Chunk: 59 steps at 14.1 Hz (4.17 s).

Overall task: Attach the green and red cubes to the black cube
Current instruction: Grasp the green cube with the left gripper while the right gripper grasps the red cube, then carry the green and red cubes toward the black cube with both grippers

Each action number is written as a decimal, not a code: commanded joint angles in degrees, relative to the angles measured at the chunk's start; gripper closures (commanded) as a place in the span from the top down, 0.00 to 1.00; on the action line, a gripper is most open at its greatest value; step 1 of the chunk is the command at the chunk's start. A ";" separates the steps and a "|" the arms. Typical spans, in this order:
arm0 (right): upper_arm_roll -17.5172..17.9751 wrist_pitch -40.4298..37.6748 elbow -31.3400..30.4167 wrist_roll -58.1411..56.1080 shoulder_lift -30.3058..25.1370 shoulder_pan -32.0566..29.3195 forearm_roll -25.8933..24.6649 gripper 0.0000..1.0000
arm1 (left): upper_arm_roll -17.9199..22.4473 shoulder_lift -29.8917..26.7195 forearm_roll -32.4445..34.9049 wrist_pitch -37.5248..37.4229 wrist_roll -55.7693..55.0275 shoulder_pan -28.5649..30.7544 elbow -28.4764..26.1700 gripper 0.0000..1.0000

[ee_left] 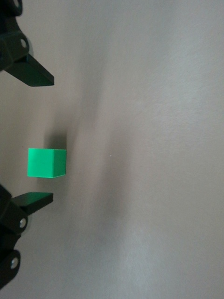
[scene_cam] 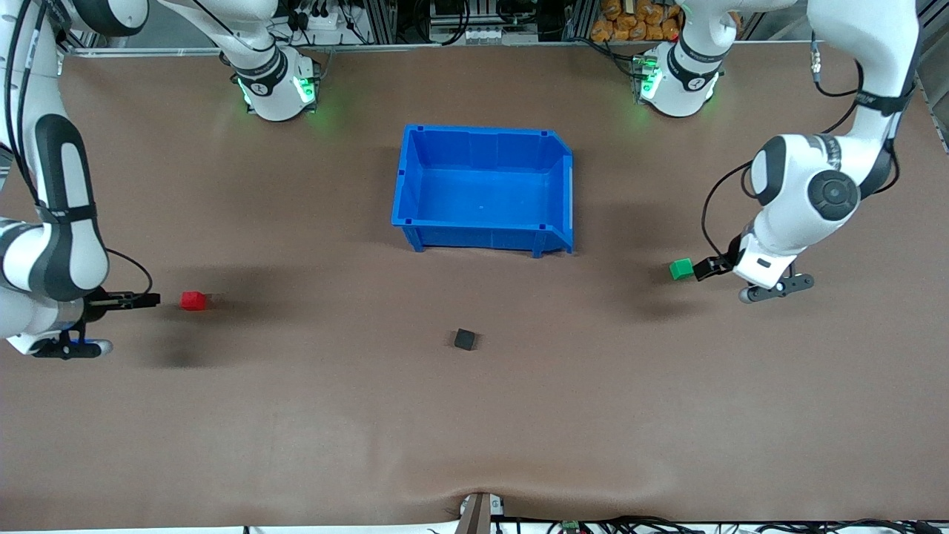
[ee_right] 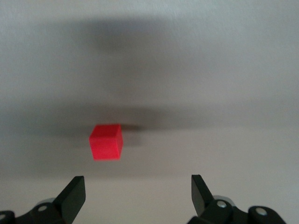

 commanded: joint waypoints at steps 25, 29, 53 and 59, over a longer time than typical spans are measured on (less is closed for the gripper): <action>5.40 1.80 -4.68 28.71 2.35 2.84 5.57 0.00 | -4.77 7.14 -0.07 4.82 -15.87 -0.31 -0.41 0.00; 12.16 -1.05 -2.91 53.13 1.73 3.28 12.86 0.00 | -7.23 7.75 -0.59 -0.09 -33.61 -0.92 8.52 0.00; 17.38 40.70 7.81 127.90 17.81 32.97 17.45 0.00 | -14.62 27.35 -12.99 -9.42 -58.97 -7.25 41.69 0.00; 15.79 40.44 11.16 129.14 19.93 35.80 13.26 0.60 | -14.71 27.18 -12.99 -9.42 -64.24 -8.66 41.51 0.00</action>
